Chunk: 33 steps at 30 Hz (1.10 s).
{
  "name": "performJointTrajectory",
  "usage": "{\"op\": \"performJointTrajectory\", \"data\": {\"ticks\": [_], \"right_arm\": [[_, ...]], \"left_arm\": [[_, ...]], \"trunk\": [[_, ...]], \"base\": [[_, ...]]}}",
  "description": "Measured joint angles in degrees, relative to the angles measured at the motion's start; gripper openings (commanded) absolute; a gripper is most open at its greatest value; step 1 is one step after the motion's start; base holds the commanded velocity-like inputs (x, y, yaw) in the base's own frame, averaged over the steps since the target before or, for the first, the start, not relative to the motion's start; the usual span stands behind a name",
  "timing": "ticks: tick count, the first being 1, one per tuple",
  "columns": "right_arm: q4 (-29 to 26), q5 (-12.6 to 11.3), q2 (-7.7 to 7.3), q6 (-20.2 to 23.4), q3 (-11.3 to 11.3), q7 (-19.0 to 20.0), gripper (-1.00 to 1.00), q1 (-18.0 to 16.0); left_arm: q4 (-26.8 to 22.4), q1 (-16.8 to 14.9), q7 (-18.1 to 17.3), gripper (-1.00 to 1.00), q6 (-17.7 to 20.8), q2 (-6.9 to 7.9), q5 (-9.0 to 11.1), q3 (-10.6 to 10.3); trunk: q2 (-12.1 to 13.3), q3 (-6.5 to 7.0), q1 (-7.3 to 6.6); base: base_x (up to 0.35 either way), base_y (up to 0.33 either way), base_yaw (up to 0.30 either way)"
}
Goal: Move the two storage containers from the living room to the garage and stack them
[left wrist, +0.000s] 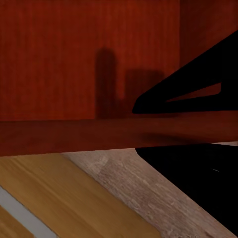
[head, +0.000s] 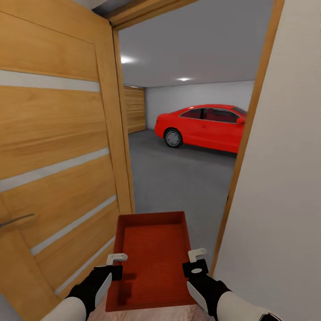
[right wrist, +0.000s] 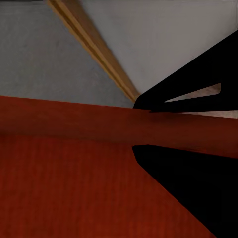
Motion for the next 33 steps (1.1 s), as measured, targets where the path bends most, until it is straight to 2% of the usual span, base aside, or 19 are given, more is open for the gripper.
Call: {"op": "performJointTrajectory", "data": {"ticks": [9, 14, 29, 33], "right_arm": [[0.15, 0.13, 0.03, 0.00, -0.11, 0.15, -1.00, -0.01], [0.04, 0.02, 0.02, -0.01, -0.03, 0.00, -1.00, -0.01], [0.03, 0.03, 0.02, -0.01, 0.01, -0.03, -1.00, -0.01], [0.15, 0.07, 0.07, -0.02, -0.01, -0.01, -1.00, -0.01]], "left_arm": [[0.08, 0.01, -0.01, -1.00, 0.01, 0.01, 0.03, -0.02], [0.02, 0.01, -0.03, -1.00, -0.01, 0.02, 0.02, -0.03], [0.02, 0.03, -0.03, -1.00, -0.07, 0.02, 0.04, -0.02], [0.05, 0.03, -0.02, -1.00, -0.02, 0.02, 0.01, -0.02]], "trunk": [[-0.01, 0.00, 0.00], [0.00, 0.00, 0.00], [0.00, 0.00, 0.00], [0.00, 0.00, 0.00]], "base": [[0.000, 0.287, -0.024], [0.000, 0.040, -0.067], [0.000, 0.001, -0.247], [0.009, 0.073, -0.108]]}}
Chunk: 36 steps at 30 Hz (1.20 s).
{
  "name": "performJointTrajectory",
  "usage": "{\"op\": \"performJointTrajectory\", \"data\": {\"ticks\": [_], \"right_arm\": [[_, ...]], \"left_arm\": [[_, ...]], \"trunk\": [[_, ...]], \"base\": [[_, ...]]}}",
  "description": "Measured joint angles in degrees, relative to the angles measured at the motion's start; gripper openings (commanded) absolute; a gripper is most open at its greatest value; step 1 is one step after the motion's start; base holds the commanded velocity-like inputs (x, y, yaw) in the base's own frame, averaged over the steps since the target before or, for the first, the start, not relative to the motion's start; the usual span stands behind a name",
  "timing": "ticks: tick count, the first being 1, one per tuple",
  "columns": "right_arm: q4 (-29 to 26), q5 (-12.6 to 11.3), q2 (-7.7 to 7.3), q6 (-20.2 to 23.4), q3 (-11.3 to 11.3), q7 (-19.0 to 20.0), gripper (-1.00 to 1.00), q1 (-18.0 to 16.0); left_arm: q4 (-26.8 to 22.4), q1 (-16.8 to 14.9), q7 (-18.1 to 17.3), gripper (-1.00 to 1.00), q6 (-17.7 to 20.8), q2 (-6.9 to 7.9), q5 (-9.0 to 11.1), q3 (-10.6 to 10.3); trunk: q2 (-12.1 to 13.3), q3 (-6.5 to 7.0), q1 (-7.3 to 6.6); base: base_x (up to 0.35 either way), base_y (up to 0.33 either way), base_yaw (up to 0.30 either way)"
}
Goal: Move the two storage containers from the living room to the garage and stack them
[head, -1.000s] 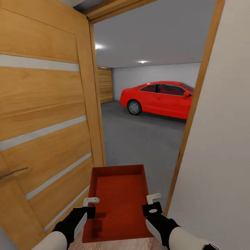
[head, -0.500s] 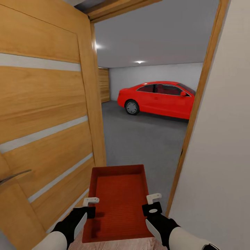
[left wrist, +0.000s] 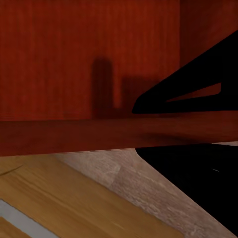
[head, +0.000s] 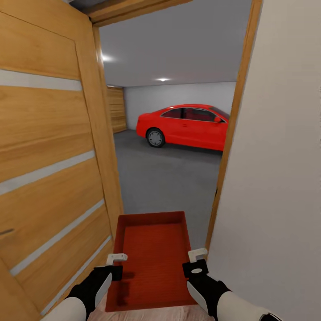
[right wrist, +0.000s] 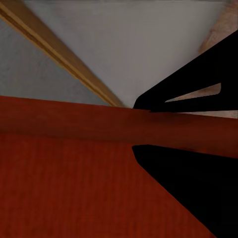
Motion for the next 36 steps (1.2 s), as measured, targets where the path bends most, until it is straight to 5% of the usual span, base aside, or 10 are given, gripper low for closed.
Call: {"op": "performJointTrajectory", "data": {"ticks": [15, 36], "right_arm": [[0.22, 0.08, -0.03, 0.01, -0.12, 0.27, -1.00, 0.00], [-0.21, 0.02, -0.14, 0.03, -0.05, 0.05, -1.00, 0.01]], "left_arm": [[0.19, -0.02, 0.04, -1.00, 0.05, -0.09, -0.16, 0.10], [-0.03, -0.03, 0.01, -1.00, -0.08, -0.09, -0.14, 0.09]], "trunk": [[0.00, 0.00, -0.01], [0.00, 0.00, 0.00]], "base": [[0.082, 0.291, -0.011], [0.003, 0.012, -0.234]]}}
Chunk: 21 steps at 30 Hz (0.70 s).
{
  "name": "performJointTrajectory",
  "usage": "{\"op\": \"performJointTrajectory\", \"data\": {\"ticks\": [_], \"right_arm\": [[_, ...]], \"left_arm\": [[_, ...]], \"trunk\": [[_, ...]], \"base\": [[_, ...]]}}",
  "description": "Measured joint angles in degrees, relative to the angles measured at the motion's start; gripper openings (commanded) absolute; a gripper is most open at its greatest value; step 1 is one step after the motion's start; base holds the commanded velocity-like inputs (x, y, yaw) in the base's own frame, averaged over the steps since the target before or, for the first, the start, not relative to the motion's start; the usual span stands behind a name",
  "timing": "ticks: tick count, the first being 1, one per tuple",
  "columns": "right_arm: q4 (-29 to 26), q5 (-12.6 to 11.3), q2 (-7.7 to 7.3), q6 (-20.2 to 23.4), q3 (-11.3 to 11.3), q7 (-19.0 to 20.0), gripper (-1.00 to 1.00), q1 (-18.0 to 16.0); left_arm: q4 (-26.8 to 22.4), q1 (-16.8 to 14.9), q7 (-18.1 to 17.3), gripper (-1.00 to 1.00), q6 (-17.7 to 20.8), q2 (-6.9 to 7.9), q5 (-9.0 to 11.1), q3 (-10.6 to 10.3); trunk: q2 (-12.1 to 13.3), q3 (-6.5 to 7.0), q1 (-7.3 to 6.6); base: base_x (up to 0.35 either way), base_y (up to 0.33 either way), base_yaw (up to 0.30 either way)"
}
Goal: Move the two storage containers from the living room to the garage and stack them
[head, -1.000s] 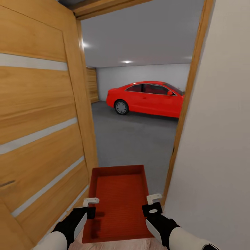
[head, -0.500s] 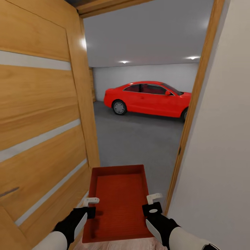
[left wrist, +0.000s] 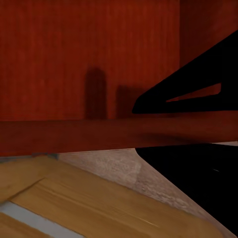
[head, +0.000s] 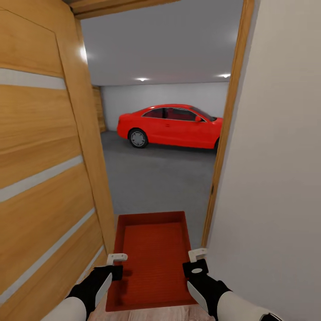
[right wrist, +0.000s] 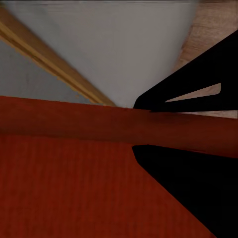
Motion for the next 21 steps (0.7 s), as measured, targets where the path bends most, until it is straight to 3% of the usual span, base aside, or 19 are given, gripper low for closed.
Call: {"op": "performJointTrajectory", "data": {"ticks": [5, 21], "right_arm": [[0.15, 0.06, 0.06, -0.03, -0.05, 0.06, -1.00, 0.00], [0.34, 0.09, 0.07, -0.03, -0.08, 0.20, -1.00, -0.01]], "left_arm": [[0.02, 0.00, 0.02, -1.00, 0.08, 0.01, -0.04, -0.01], [0.19, 0.03, 0.01, -1.00, 0.03, -0.01, -0.01, 0.01]], "trunk": [[0.00, 0.00, 0.00], [0.00, 0.00, 0.00]], "base": [[0.022, 0.056, -0.161], [0.109, 0.251, -0.035]]}}
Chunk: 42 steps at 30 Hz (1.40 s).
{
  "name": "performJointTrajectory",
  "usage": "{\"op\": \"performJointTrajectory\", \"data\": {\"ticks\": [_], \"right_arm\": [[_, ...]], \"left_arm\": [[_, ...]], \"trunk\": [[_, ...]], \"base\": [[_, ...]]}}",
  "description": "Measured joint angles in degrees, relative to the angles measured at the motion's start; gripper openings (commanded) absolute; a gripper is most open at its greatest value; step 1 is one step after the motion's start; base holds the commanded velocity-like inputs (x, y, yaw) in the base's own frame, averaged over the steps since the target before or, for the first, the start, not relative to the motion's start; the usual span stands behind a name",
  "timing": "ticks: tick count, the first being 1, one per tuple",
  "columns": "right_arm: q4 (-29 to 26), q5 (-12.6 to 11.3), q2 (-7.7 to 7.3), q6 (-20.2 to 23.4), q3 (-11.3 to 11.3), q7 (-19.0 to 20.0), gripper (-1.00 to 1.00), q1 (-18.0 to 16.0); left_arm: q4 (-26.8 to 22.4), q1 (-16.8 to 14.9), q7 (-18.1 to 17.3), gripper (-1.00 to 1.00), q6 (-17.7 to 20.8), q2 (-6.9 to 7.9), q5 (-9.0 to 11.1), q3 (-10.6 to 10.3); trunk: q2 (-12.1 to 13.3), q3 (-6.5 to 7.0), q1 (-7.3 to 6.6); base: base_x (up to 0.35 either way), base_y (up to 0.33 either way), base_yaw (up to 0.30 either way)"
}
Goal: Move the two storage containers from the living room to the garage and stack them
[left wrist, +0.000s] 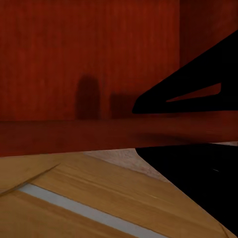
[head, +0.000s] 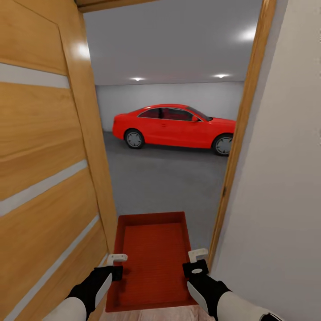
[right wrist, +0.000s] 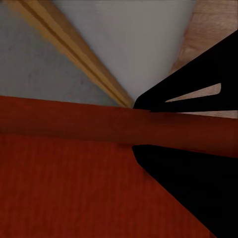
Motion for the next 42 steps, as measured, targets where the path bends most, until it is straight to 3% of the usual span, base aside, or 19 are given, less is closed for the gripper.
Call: {"op": "performJointTrajectory", "data": {"ticks": [21, 42], "right_arm": [[-0.08, 0.00, 0.01, 0.01, 0.02, -0.10, -1.00, 0.00], [0.16, 0.01, 0.06, 0.01, -0.02, 0.05, -1.00, 0.00]], "left_arm": [[-0.02, -0.02, -0.02, -1.00, -0.04, 0.01, -0.03, 0.00], [0.12, -0.01, 0.02, -1.00, 0.05, 0.01, -0.01, -0.01]], "trunk": [[0.00, 0.00, 0.00], [0.00, 0.00, -0.01]], "base": [[0.002, 0.004, -0.246], [0.132, 0.253, -0.008]]}}
